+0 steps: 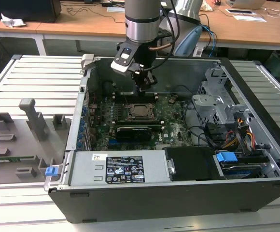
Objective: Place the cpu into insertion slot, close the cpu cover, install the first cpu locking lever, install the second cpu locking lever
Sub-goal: 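Install the first cpu locking lever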
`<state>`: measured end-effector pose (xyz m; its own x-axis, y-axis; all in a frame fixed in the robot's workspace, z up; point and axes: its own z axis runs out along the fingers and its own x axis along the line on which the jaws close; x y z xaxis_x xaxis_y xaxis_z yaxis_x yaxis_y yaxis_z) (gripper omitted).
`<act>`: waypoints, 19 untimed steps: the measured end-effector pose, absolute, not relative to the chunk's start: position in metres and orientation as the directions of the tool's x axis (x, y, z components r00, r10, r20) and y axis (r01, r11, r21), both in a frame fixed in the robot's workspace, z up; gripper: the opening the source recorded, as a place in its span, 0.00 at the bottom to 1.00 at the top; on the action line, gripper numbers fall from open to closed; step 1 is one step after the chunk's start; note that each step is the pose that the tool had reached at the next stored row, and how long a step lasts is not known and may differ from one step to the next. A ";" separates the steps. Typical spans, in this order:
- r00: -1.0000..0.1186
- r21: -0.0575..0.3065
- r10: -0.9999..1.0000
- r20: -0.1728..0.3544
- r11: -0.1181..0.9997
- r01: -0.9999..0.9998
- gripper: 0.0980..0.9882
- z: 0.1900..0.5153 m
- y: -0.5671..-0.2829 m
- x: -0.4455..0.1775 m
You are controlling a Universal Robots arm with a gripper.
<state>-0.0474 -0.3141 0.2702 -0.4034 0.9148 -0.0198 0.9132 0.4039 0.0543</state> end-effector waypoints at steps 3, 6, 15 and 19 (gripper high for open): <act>-0.426 0.054 0.904 -0.020 0.426 0.903 0.01 0.270 -0.314 -0.047; -0.448 0.054 0.894 -0.020 0.448 0.892 0.01 0.270 -0.314 -0.047; -0.573 0.054 0.819 -0.020 0.574 0.817 0.01 0.270 -0.314 -0.047; -0.639 0.054 0.769 -0.020 0.639 0.767 0.01 0.270 -0.314 -0.047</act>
